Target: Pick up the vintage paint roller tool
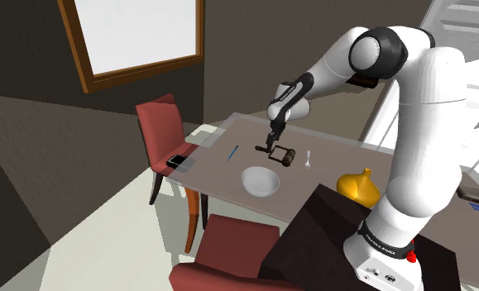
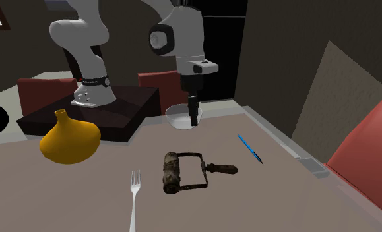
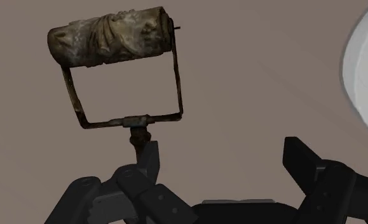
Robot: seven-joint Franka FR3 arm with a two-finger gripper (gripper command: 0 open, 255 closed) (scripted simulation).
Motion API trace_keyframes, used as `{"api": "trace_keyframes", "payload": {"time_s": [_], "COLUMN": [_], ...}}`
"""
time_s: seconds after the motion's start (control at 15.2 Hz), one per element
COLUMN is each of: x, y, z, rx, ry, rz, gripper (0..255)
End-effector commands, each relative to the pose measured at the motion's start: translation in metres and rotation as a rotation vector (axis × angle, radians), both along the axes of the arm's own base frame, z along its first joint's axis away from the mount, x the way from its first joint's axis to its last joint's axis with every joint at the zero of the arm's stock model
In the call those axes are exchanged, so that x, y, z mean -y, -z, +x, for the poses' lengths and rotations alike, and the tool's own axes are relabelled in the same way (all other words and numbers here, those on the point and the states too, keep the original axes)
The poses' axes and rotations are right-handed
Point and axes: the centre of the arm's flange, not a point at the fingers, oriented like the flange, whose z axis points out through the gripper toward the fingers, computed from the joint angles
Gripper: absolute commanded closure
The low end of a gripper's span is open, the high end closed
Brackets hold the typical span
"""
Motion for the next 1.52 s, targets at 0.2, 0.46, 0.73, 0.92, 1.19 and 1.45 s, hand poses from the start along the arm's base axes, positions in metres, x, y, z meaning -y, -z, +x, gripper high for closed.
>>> {"api": "trace_keyframes", "payload": {"time_s": [0.2, 0.46, 0.73, 0.92, 1.19, 1.45], "x": [0.042, 0.076, 0.098, 0.098, 0.098, 0.097], "y": [0.04, 0.07, 0.094, 0.11, 0.128, 0.129], "z": [0.026, 0.049, 0.062, 0.062, 0.062, 0.063], "rx": [0.014, 0.024, 0.03, 0.03, 0.03, 0.03], "ry": [0.012, 0.022, 0.028, 0.028, 0.028, 0.028], "rz": [-0.018, -0.033, -0.041, -0.041, -0.041, -0.041], "gripper": [0, 0, 0, 0, 0, 255]}}
